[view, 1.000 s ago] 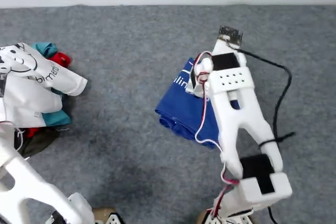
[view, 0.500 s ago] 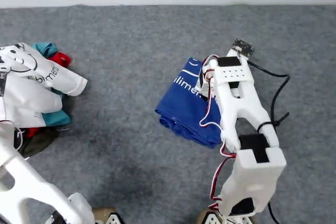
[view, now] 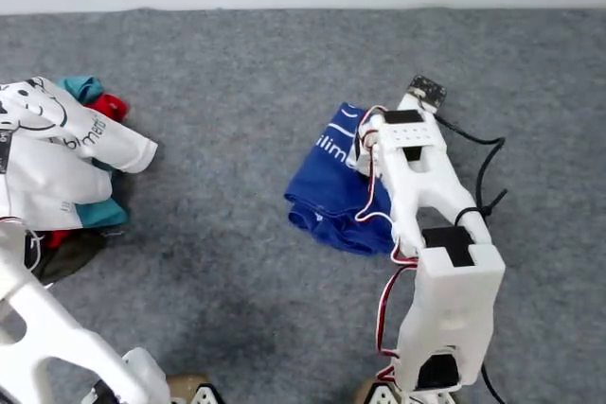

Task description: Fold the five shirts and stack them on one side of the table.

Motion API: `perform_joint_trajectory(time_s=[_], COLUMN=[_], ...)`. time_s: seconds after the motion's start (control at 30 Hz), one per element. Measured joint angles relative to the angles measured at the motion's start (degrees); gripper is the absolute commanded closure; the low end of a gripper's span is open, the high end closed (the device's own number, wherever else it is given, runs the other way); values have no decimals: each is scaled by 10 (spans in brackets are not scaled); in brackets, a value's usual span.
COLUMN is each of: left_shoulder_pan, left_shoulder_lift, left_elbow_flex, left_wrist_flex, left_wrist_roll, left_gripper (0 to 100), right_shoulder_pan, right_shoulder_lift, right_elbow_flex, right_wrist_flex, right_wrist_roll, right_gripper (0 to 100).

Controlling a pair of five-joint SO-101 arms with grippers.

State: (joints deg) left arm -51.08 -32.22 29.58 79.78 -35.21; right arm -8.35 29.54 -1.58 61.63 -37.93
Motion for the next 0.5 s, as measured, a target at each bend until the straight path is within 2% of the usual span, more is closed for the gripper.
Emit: perform_joint_trajectory(time_s=[0.17,0.23,0.4,0.5], left_shoulder_pan=[0,0,0,0], left_shoulder_lift=[0,0,0,0], left_elbow_flex=[0,0,0,0], left_wrist_flex=[0,0,0,0], left_wrist_roll=[-22,-26,-28,-28], left_gripper=[985,985,985,985], right_shoulder_pan=[23,31,52,91], right_shoulder_lift=[1,1,-33,-72], right_elbow_flex=[-11,-13,-4,-3], right_wrist_flex=[27,36,62,73], right_wrist_roll=[2,25,159,248], right_gripper=[986,990,990,990])
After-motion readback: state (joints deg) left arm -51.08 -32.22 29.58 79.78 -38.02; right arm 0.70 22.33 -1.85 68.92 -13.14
